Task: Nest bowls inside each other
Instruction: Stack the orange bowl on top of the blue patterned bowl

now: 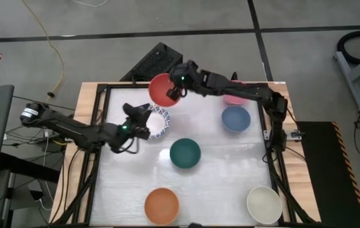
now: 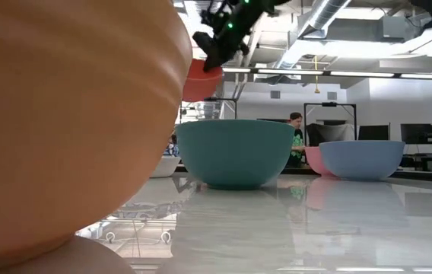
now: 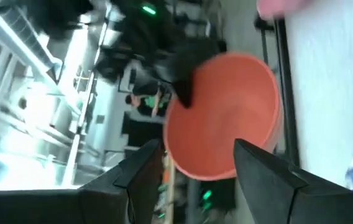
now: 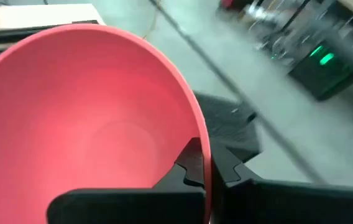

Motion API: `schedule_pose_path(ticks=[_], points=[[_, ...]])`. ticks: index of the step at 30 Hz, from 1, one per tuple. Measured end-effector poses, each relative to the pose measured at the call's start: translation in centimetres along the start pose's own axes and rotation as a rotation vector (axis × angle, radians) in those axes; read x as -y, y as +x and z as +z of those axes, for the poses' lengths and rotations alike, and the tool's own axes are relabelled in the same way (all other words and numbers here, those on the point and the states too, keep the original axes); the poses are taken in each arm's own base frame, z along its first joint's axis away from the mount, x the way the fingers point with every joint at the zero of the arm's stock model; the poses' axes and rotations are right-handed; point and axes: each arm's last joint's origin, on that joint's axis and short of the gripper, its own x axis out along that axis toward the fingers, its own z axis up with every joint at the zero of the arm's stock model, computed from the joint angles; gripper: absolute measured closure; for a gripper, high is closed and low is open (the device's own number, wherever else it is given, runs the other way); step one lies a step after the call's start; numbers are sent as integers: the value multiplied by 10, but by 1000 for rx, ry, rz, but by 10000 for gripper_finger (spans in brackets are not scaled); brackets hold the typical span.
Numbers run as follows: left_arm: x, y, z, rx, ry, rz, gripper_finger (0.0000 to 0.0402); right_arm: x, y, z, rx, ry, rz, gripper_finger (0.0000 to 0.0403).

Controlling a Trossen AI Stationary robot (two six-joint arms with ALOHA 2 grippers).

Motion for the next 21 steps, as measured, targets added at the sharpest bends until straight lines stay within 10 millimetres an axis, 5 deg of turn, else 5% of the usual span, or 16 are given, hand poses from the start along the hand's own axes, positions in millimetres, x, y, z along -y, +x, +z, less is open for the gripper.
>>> schedule_pose_path(ticks=[4,11,21], points=[[-28,-22,-11,80,-235,22,210,6,18,-11,-60,100,125,398],[-69,-52,-43,230,-711,14,210,-21,56,-35,-151,138,328,398],[-95,-71,-85,397,-1137,-85,210,-48,70,-44,-146,149,432,398]])
